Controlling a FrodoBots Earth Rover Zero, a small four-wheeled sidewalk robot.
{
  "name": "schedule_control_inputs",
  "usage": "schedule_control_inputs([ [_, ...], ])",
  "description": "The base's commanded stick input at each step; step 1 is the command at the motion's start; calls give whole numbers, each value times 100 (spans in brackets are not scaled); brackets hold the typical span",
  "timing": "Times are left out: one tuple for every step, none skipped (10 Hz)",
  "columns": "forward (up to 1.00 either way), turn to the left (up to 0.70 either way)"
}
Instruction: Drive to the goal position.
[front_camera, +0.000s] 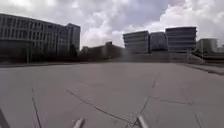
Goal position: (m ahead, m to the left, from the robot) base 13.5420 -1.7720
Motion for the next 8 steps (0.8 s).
schedule_control_inputs([
  [70, 0],
  [70, 0],
  [70, 0],
  [70, 0],
  [70, 0],
  [70, 0],
  [70, 0],
  [70, 0],
])
